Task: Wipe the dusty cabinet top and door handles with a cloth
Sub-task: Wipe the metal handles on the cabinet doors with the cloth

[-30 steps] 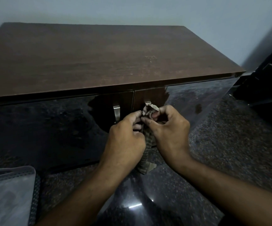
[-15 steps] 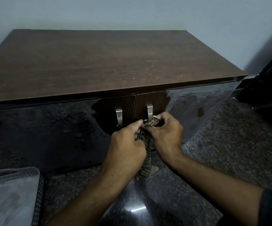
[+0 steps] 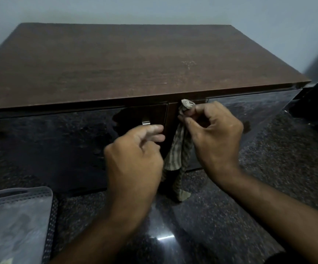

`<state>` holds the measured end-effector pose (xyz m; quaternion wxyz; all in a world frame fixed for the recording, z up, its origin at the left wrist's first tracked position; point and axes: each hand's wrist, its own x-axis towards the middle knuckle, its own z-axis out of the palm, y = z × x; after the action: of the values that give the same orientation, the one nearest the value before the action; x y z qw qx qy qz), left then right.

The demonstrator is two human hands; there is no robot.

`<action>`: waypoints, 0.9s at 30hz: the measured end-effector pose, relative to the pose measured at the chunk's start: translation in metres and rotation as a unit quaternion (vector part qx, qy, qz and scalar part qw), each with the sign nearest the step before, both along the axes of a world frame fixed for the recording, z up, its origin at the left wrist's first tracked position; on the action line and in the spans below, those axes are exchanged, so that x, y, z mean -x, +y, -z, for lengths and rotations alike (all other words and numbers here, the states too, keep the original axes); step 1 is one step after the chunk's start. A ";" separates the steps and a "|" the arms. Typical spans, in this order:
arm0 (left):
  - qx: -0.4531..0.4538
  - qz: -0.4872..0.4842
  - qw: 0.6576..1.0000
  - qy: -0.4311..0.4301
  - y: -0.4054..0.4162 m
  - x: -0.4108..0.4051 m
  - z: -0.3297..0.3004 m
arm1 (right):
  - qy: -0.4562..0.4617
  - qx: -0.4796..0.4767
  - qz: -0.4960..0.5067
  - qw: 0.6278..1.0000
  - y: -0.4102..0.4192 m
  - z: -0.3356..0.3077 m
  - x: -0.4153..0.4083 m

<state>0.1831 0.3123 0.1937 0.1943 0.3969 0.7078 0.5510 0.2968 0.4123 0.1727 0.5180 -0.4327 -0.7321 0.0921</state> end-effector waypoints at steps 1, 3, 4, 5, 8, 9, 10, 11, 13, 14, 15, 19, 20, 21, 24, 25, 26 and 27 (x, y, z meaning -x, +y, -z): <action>-0.010 -0.026 1.000 -0.010 0.000 0.006 0.000 | -0.007 -0.012 -0.001 1.000 0.001 -0.001 0.001; -0.012 -0.069 0.997 -0.043 0.000 0.019 0.002 | -0.017 -0.034 -0.028 0.999 0.000 -0.001 0.004; -0.009 -0.082 0.995 -0.061 0.001 0.024 0.004 | -0.020 -0.050 -0.050 0.997 -0.002 -0.002 0.007; -0.006 -0.090 0.993 -0.079 0.002 0.027 0.005 | -0.020 -0.068 -0.073 0.995 -0.004 -0.002 0.012; 0.004 -0.093 0.989 -0.113 0.004 0.026 0.005 | -0.027 -0.097 -0.149 0.984 -0.010 0.001 0.030; 0.004 -0.090 0.989 -0.118 0.004 0.025 0.005 | -0.039 -0.100 -0.168 0.980 -0.013 0.004 0.037; 0.002 -0.089 0.989 -0.122 0.004 0.024 0.004 | -0.057 -0.102 -0.182 0.976 -0.016 0.007 0.043; 0.001 -0.090 0.988 -0.124 0.004 0.023 0.005 | -0.077 -0.103 -0.191 0.973 -0.018 0.009 0.047; 0.000 -0.095 0.986 -0.134 0.006 0.023 0.008 | -0.114 -0.097 -0.203 0.968 -0.016 0.010 0.047; -0.002 -0.096 0.985 -0.142 0.007 0.023 0.008 | -0.127 -0.091 -0.204 0.966 -0.015 0.009 0.045; -0.003 -0.095 0.984 -0.151 0.008 0.022 0.009 | -0.135 -0.088 -0.200 0.967 -0.013 0.008 0.042; 0.005 -0.077 0.982 -0.169 0.010 0.016 0.010 | -0.164 -0.104 -0.162 0.967 -0.013 0.014 0.034; 0.005 -0.076 0.983 -0.168 0.010 0.016 0.011 | -0.169 -0.105 -0.161 0.967 -0.015 0.017 0.035; 0.003 -0.078 0.983 -0.167 0.010 0.017 0.011 | -0.165 -0.099 -0.163 0.968 -0.017 0.021 0.035; 0.001 -0.084 0.981 -0.173 0.011 0.018 0.011 | -0.160 -0.055 -0.184 0.968 -0.016 0.036 0.031; 0.000 -0.084 0.981 -0.176 0.010 0.017 0.011 | -0.174 -0.037 -0.187 0.966 -0.015 0.041 0.030; 0.001 -0.084 0.980 -0.178 0.010 0.017 0.011 | -0.191 -0.024 -0.189 0.963 -0.013 0.046 0.029; 0.003 -0.085 0.980 -0.181 0.009 0.018 0.010 | -0.201 -0.020 -0.189 0.961 -0.011 0.049 0.028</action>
<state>0.1655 0.3218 0.1832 0.2733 0.2283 0.6939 0.6259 0.2687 0.4009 0.1236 0.3421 -0.2861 -0.8910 0.0851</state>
